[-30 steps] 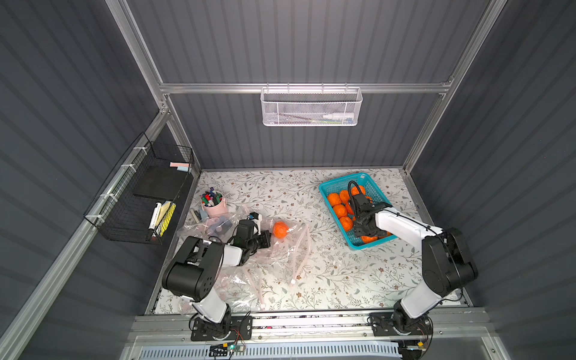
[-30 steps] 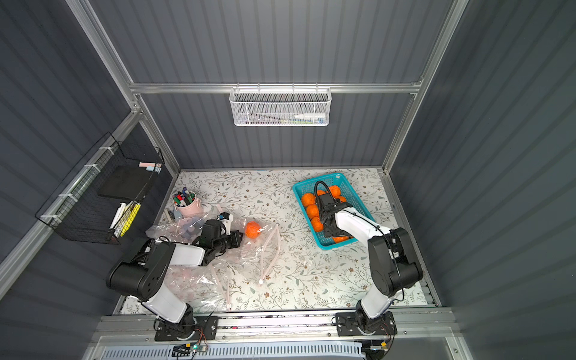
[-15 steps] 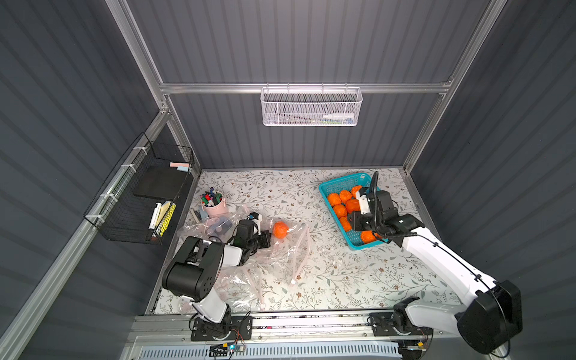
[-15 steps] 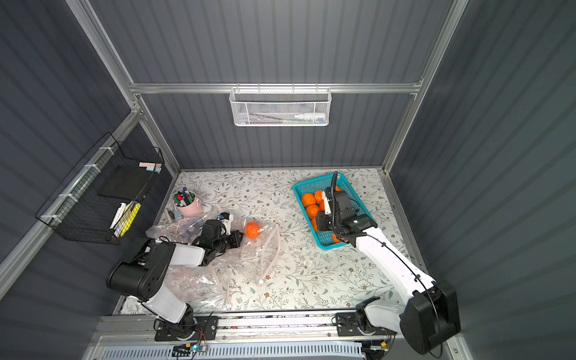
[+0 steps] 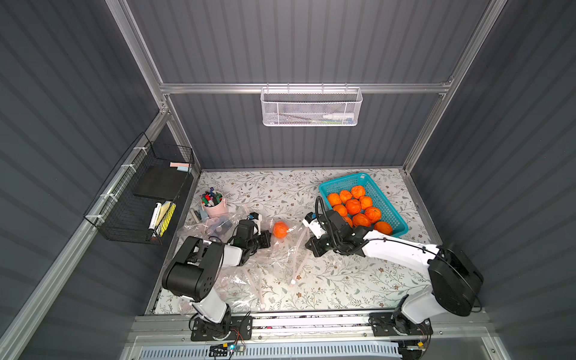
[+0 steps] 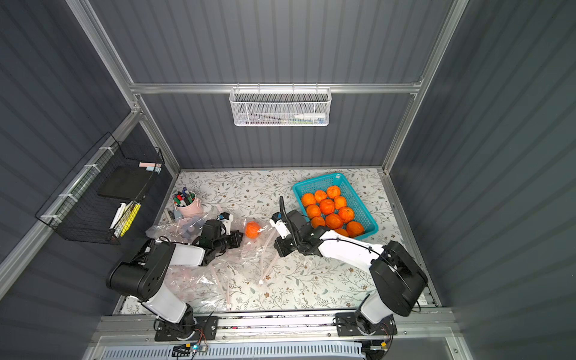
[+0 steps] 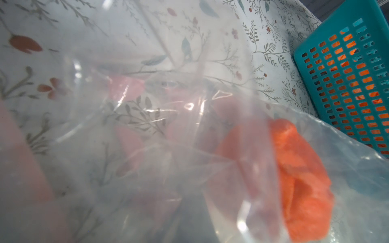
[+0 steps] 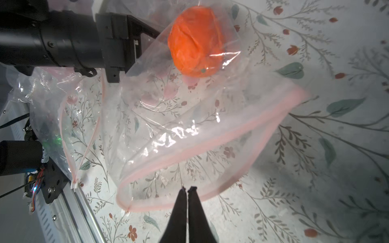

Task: Open the zip-top bag and take out the orange
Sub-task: Pick up the orange from the zipper food storage bag.

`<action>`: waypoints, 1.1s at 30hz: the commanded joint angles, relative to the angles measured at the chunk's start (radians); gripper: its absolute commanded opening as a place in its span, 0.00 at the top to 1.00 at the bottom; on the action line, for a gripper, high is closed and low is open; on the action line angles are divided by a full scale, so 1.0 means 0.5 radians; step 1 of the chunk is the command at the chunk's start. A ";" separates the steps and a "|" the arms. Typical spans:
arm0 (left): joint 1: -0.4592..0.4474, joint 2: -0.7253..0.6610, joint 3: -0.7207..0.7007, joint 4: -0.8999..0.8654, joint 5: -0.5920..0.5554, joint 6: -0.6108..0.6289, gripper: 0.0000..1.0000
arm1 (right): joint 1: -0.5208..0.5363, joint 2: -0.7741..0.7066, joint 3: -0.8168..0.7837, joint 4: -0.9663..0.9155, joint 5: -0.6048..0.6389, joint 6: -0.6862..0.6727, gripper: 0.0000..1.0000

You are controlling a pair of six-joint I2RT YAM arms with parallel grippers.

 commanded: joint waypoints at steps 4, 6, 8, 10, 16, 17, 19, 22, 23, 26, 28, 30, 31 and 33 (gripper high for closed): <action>-0.014 0.082 -0.063 -0.313 -0.059 0.018 1.00 | 0.046 0.270 0.123 0.363 -0.028 -0.002 0.79; -0.014 0.085 -0.062 -0.311 -0.059 0.016 1.00 | 0.048 0.373 0.155 0.499 -0.058 0.010 0.75; -0.012 0.085 -0.058 -0.315 -0.059 0.018 1.00 | 0.049 0.465 0.210 0.568 -0.057 0.017 0.68; -0.014 0.082 -0.062 -0.314 -0.058 0.018 1.00 | 0.050 0.546 0.288 0.595 -0.053 0.014 0.63; -0.012 0.092 -0.056 -0.321 -0.055 0.018 1.00 | 0.052 0.693 0.419 0.712 0.001 0.005 0.44; -0.012 0.092 -0.057 -0.319 -0.053 0.019 1.00 | 0.052 0.715 0.444 0.712 0.008 0.005 0.42; -0.014 0.095 -0.055 -0.319 -0.055 0.021 1.00 | 0.052 0.768 0.496 0.712 0.056 0.011 0.37; -0.014 0.101 -0.051 -0.318 -0.056 0.021 1.00 | 0.052 0.826 0.541 0.722 0.130 0.047 0.32; -0.013 0.100 -0.052 -0.318 -0.056 0.019 1.00 | 0.052 0.844 0.542 0.767 0.132 0.076 0.30; -0.014 0.103 -0.050 -0.318 -0.056 0.021 1.00 | 0.052 0.912 0.600 0.772 0.138 0.116 0.28; -0.014 0.104 -0.048 -0.318 -0.053 0.023 1.00 | 0.052 0.974 0.657 0.751 0.167 0.124 0.26; -0.014 0.104 -0.047 -0.318 -0.053 0.022 1.00 | 0.051 1.029 0.720 0.715 0.193 0.133 0.25; -0.014 0.104 -0.050 -0.319 -0.052 0.022 1.00 | 0.051 1.045 0.737 0.719 0.196 0.139 0.25; -0.013 0.104 -0.050 -0.319 -0.051 0.022 1.00 | 0.051 1.082 0.781 0.730 0.192 0.152 0.24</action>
